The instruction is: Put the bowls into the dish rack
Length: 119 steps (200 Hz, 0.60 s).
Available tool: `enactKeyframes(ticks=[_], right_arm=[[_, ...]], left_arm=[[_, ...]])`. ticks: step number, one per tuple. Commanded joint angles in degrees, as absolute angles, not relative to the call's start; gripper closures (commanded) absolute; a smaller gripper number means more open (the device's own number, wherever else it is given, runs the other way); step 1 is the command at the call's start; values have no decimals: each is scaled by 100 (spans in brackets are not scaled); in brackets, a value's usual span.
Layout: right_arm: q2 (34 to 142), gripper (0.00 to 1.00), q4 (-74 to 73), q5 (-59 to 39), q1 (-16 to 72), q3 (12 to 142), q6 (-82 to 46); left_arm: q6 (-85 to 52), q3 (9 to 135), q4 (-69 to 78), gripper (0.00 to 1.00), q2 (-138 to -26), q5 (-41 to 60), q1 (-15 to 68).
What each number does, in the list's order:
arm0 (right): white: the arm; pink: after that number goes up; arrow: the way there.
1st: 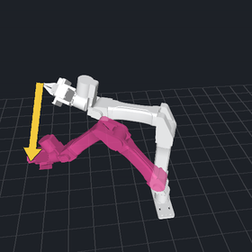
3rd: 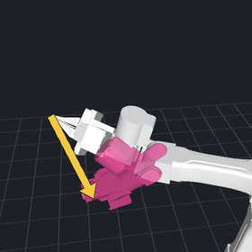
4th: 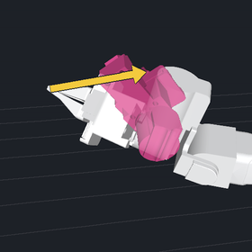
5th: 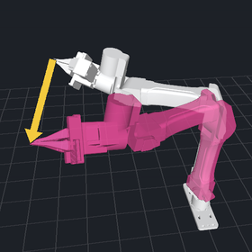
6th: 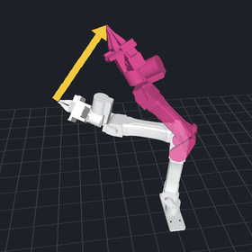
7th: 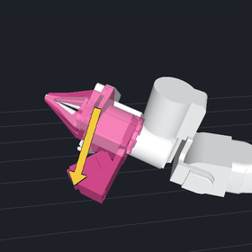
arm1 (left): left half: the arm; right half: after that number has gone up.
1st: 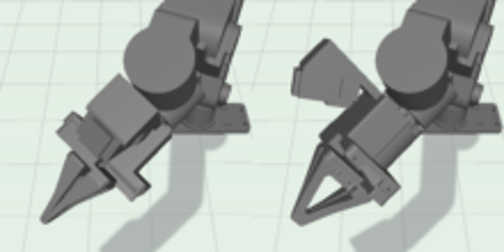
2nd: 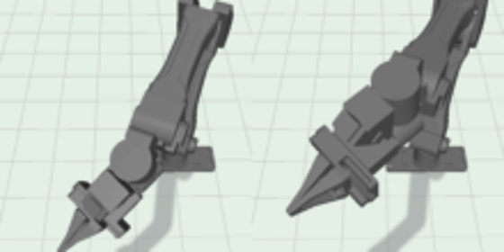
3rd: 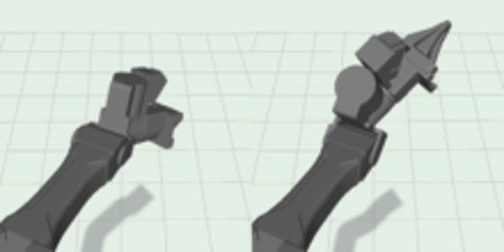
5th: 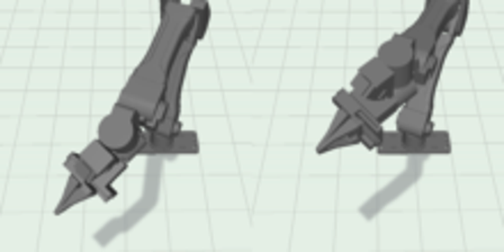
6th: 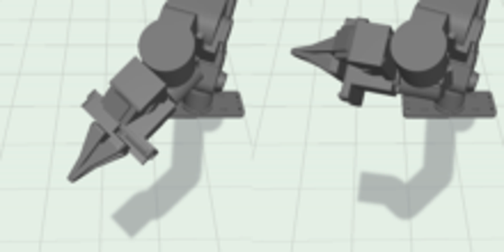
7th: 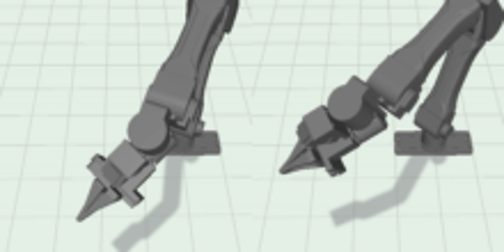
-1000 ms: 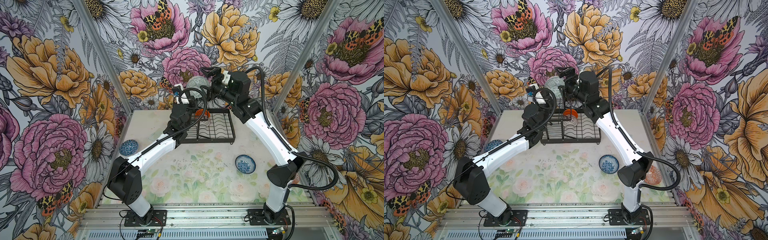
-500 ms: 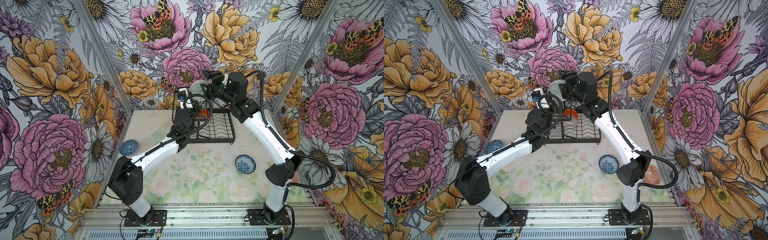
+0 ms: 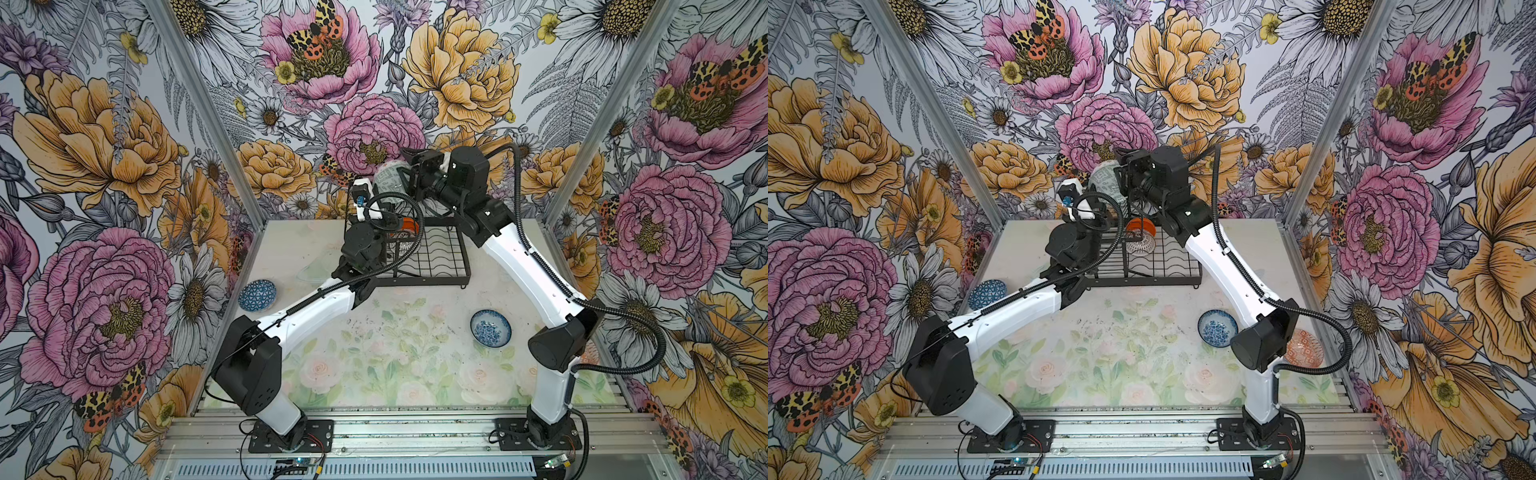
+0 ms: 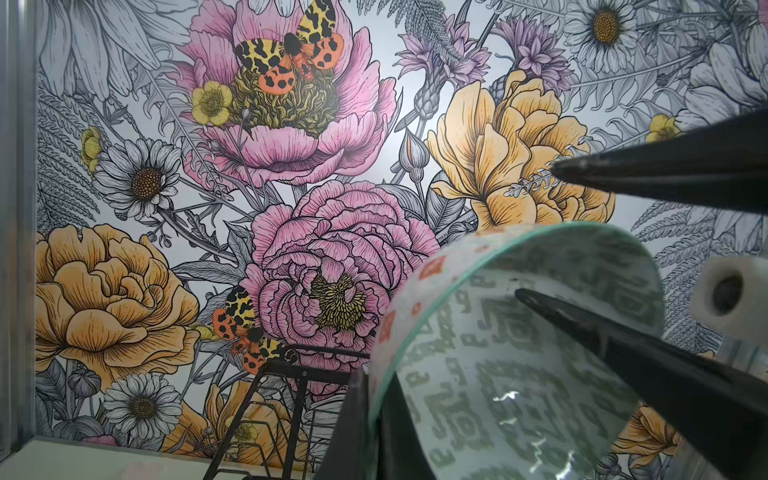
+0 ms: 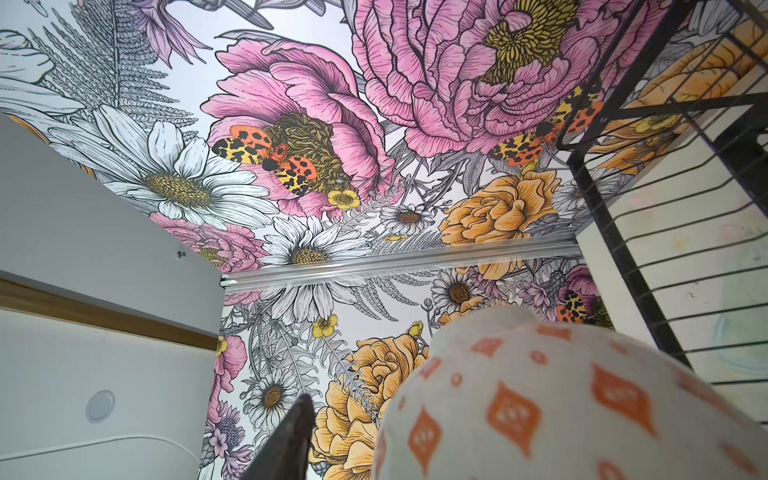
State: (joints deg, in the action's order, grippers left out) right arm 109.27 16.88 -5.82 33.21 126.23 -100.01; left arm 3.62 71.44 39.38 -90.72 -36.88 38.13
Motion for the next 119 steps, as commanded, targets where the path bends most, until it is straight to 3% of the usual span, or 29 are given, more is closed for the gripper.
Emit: enactKeyframes(ticks=[1, 76, 119], right_arm=[[11030, 54, 1514, -583, 3323, 12699, -10027], [11039, 89, 1504, -598, 3299, 12700, -10052], [11022, 100, 1503, -633, 3265, 12666, -10063]], left_arm=[[482, 7100, 4387, 100, -8776, -3719, 3863], [925, 7217, 4368, 100, -8827, -3720, 3940], [723, 7360, 3917, 100, -8806, -3910, 3916]])
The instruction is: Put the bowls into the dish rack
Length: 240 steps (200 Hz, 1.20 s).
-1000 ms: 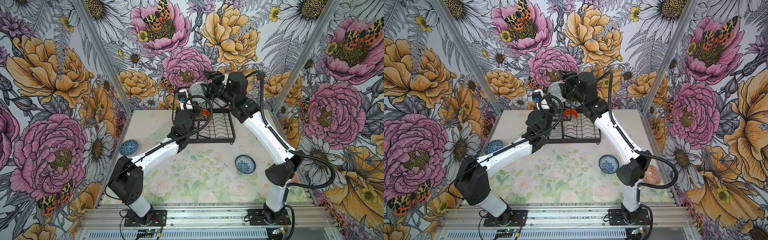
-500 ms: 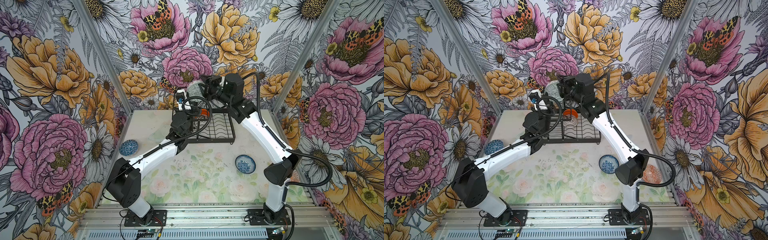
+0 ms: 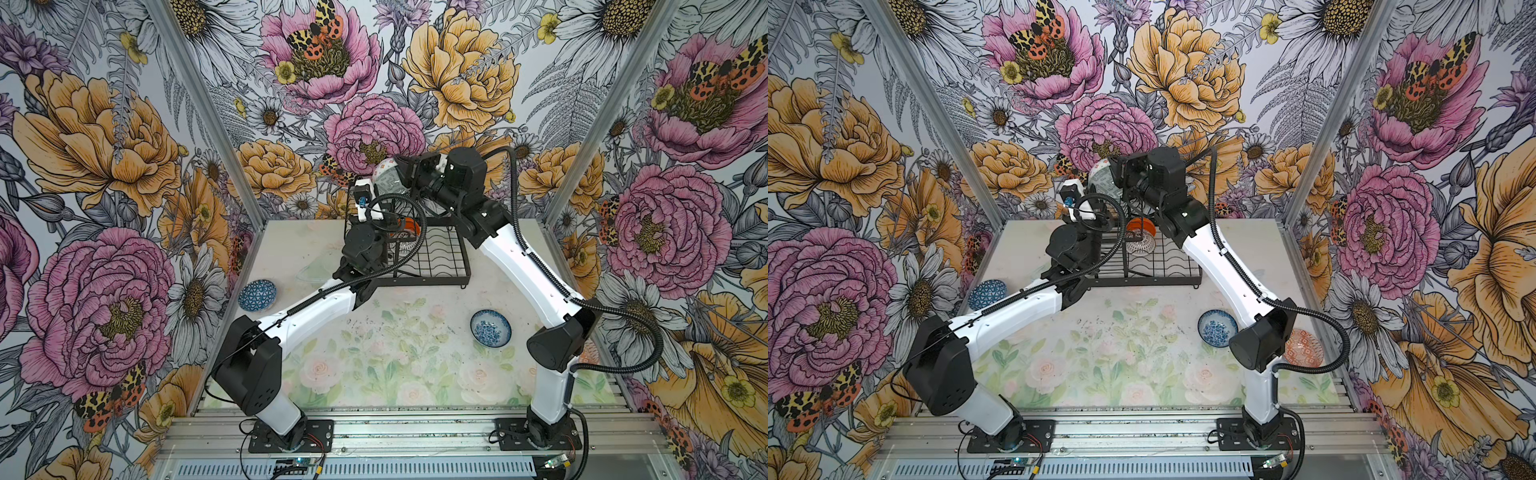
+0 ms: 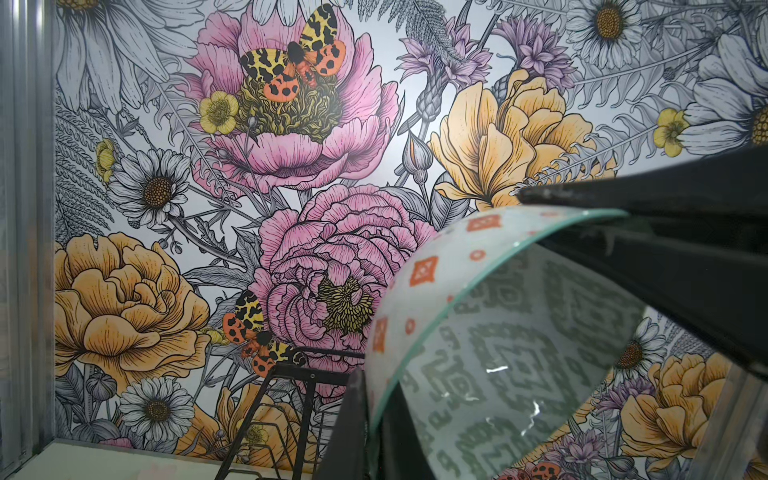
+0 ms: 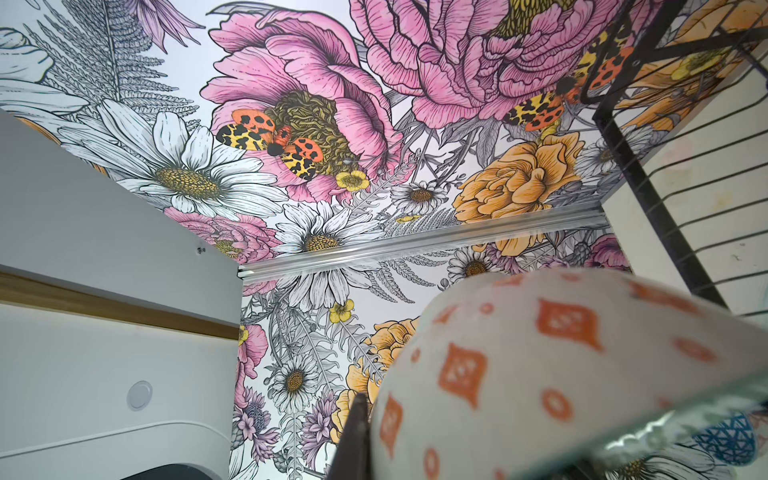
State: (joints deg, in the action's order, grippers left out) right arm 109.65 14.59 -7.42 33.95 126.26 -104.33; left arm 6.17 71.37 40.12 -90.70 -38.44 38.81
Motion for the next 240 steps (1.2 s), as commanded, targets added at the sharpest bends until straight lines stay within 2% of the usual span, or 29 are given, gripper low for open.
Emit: enactKeyframes(ticks=[1, 20, 30, 46, 85, 105, 129, 133, 139, 142, 240], right_arm=[[11022, 100, 1499, -637, 3263, 12665, -10059], [11006, 100, 1495, -659, 3252, 12640, -10055], [11008, 100, 1470, -690, 3245, 12639, -10050], [11028, 100, 1431, -745, 3230, 12639, -10046], [10989, 100, 1403, -758, 3149, 12592, -9899], [10956, 100, 1389, -732, 3074, 12565, -9810], [10905, 100, 1369, -747, 2958, 12493, -9736], [10888, 100, 1359, -743, 2935, 12464, -9726], [10864, 100, 1355, -747, 2897, 12425, -9707], [10851, 100, 1346, -744, 2888, 12394, -9704], [10239, 100, 1087, -730, 2327, 11346, -9622]], left_arm=[[709, 7367, 3892, 100, -8806, -3906, 3914], [316, 7492, 3393, 100, -8764, -3901, 3890], [187, 7538, 3199, 95, -8754, -3914, 3885], [41, 7585, 2950, 79, -8723, -3962, 3885], [-139, 7578, 2547, 71, -8633, -4008, 3876], [-271, 7527, 2246, 63, -8511, -4020, 3877], [-543, 7356, 1892, 34, -8272, -4001, 3884], [-582, 7333, 1828, 26, -8227, -4005, 3889], [-649, 7298, 1720, 6, -8169, -4009, 3898], [-673, 7284, 1663, 2, -8139, -4004, 3905], [-1536, 7084, -37, 1, -7262, -3641, 4062]])
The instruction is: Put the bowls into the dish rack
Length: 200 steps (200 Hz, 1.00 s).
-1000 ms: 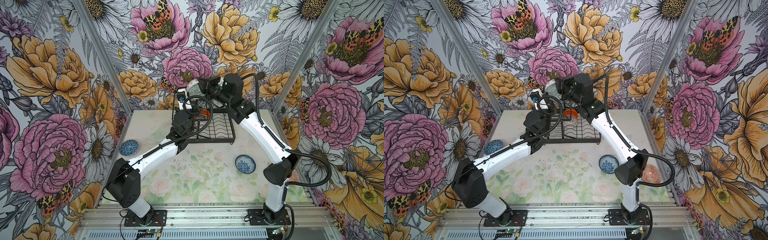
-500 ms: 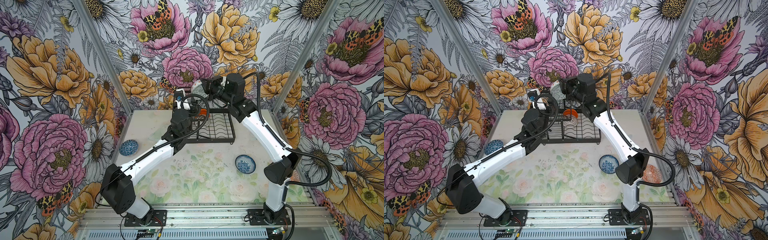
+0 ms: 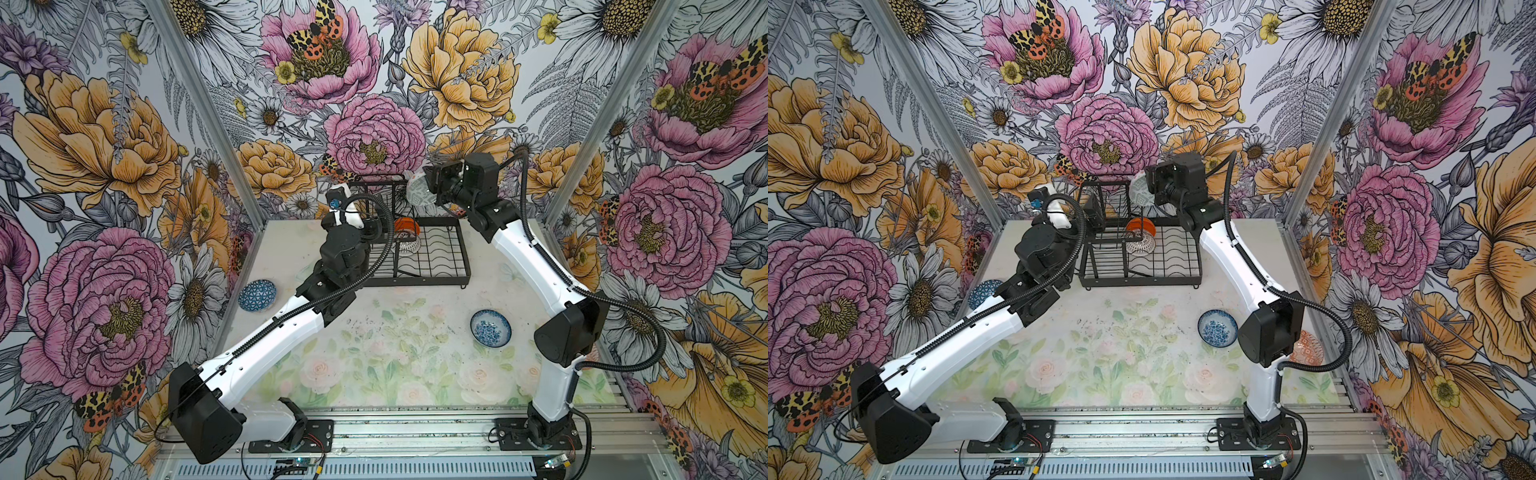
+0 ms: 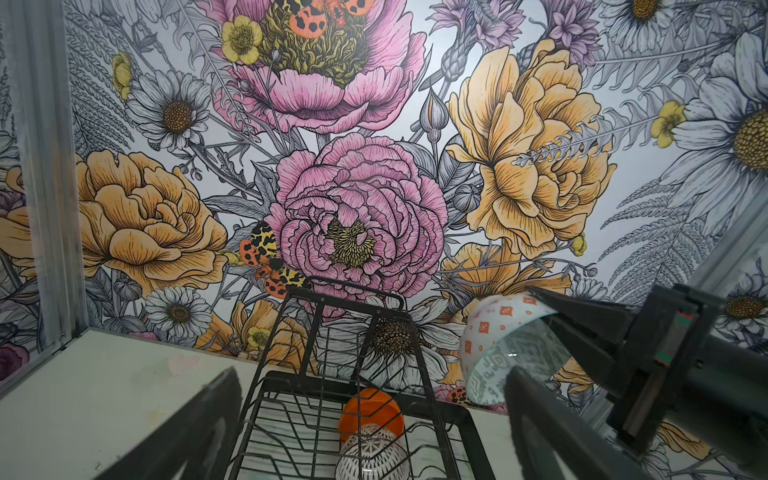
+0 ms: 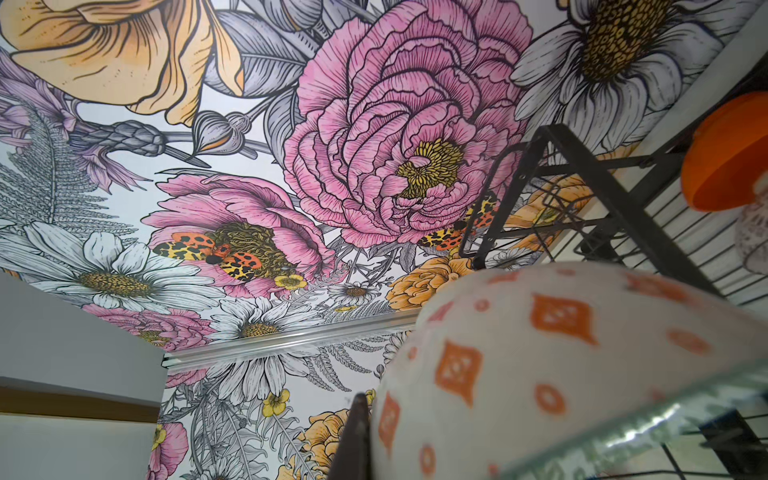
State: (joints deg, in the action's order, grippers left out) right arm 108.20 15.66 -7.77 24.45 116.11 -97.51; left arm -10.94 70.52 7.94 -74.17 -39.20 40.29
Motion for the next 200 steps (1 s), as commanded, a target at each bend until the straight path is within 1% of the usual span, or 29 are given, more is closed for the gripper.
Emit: enactKeyframes(ticks=[1, 58, 70, 97, 121, 153, 200], right_arm=[[10226, 100, 1079, -730, 2324, 11324, -9623], [9312, 100, 309, -471, 1988, 9675, -9401], [9098, 100, -49, -404, 1915, 9206, -9348], [8652, 100, -599, -194, 1776, 8197, -9338], [8376, 100, -696, -113, 1686, 7630, -9059], [8280, 100, -908, -147, 1644, 7059, -8957], [8543, 100, -1450, -466, 1651, 6586, -8965]], left_arm=[[-1550, 7093, -76, 1, -7261, -3627, 4061], [-1930, 7447, -1050, 1, -7259, -3185, 4057], [-2012, 7518, -1223, 1, -7285, -3038, 4052], [-2249, 7585, -1479, 1, -7345, -2738, 4071], [-2461, 7550, -1566, 1, -7395, -2522, 4084], [-2597, 7577, -1717, 1, -7525, -2304, 4127], [-2694, 7627, -1960, 1, -7663, -1879, 4156]])
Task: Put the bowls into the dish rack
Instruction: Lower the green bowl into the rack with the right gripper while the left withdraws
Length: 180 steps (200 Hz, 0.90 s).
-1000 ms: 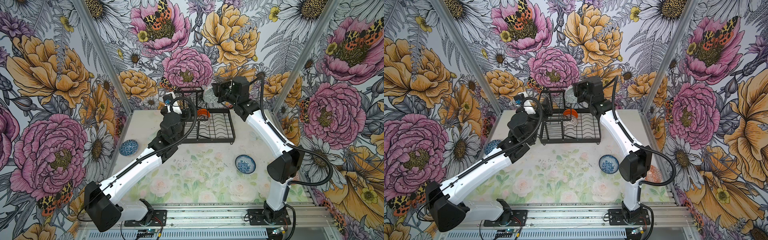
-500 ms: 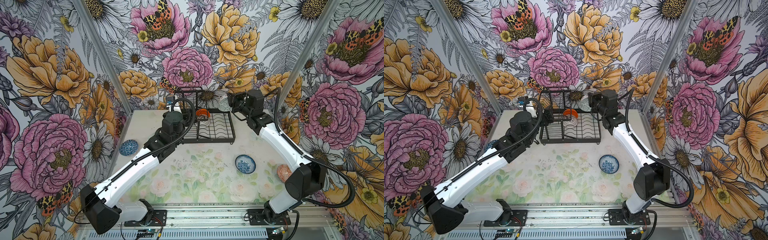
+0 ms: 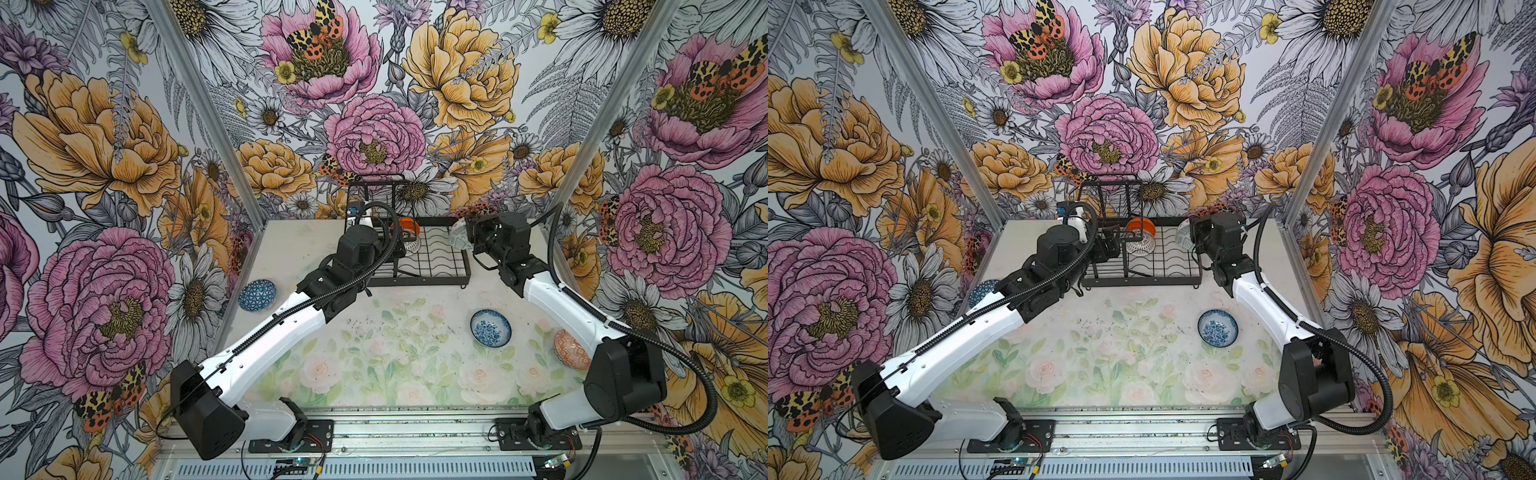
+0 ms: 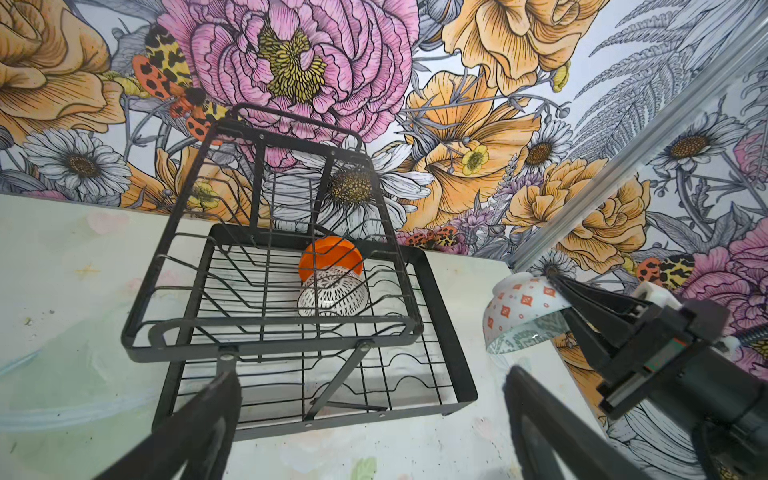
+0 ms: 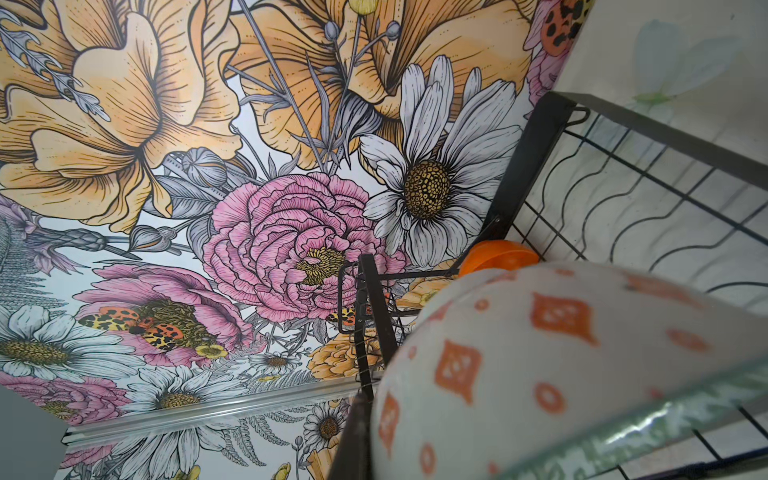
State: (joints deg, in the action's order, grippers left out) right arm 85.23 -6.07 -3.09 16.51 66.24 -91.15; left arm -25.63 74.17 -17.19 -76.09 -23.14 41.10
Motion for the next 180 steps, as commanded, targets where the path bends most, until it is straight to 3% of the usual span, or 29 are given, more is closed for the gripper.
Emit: enactKeyframes(ticks=[1, 180], right_arm=[[8548, 100, -1459, -470, 1652, 6580, -8965], [10217, 100, -2561, -98, 2498, 6658, -9318]], left_arm=[[-2687, 7633, -1964, 1, -7664, -1867, 4157], [-2352, 7521, -2716, 1, -7654, -584, 3581]])
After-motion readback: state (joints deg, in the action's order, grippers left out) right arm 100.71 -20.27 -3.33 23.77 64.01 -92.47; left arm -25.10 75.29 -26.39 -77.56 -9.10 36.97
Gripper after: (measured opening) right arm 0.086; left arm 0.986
